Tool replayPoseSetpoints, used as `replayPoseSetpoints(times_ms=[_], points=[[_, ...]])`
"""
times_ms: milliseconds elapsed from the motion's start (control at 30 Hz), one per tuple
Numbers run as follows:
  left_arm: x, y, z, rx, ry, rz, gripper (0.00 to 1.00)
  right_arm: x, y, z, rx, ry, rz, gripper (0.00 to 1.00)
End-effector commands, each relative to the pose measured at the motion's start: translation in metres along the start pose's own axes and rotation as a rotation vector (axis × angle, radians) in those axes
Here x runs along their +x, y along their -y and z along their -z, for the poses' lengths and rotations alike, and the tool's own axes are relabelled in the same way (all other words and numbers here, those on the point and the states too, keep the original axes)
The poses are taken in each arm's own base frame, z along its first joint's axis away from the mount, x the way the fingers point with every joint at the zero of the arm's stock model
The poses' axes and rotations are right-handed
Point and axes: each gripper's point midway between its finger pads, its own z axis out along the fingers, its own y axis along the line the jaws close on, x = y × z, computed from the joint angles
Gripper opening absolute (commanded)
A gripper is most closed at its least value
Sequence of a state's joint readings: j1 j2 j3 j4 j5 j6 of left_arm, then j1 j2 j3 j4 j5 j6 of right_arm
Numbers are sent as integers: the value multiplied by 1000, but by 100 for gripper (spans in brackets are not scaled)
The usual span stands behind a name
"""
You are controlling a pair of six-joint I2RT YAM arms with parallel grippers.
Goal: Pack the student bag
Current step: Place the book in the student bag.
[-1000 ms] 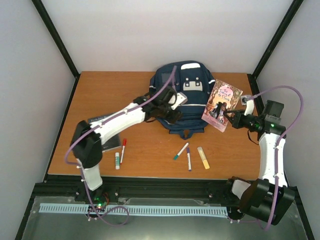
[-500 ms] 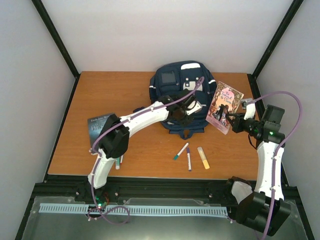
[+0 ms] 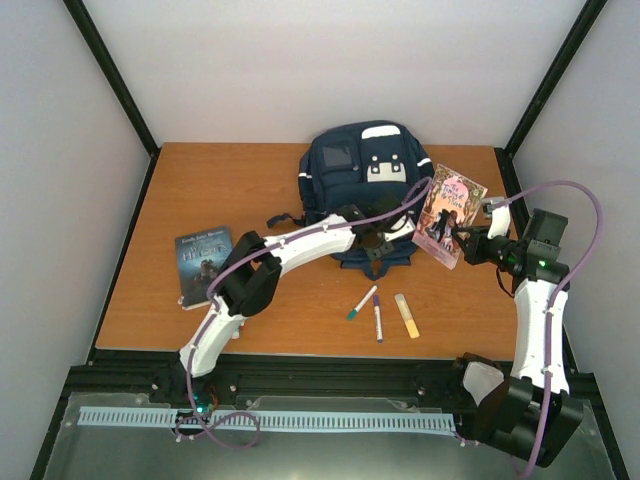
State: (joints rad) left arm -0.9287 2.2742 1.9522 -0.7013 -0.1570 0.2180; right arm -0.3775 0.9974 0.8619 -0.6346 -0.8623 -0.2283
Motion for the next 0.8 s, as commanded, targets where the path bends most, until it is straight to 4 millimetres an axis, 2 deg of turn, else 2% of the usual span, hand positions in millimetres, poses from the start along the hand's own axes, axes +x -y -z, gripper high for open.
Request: replayPoseSetpoints(times_ms=[0, 100, 133, 300, 467, 600, 767], points=[[-23, -8, -6, -102, 55, -44, 14, -5, 4, 1, 14, 17, 23, 3], [-33, -14, 8, -125, 99, -10, 2, -7, 4, 2, 19, 24, 18, 3], [-37, -17, 15, -130, 118, 5, 1, -7, 4, 2, 20, 21, 10, 3], [-65, -34, 71, -161, 242, 68, 1, -12, -4, 6, -15, -14, -46, 3], [-84, -53, 129, -207, 354, 126, 1, -21, -14, 12, -47, -32, -143, 3], [-90, -59, 151, -207, 380, 165, 1, -21, -25, 11, -139, -78, -246, 3], [-93, -74, 171, -263, 409, 221, 1, -12, -30, 4, -226, -156, -399, 3]])
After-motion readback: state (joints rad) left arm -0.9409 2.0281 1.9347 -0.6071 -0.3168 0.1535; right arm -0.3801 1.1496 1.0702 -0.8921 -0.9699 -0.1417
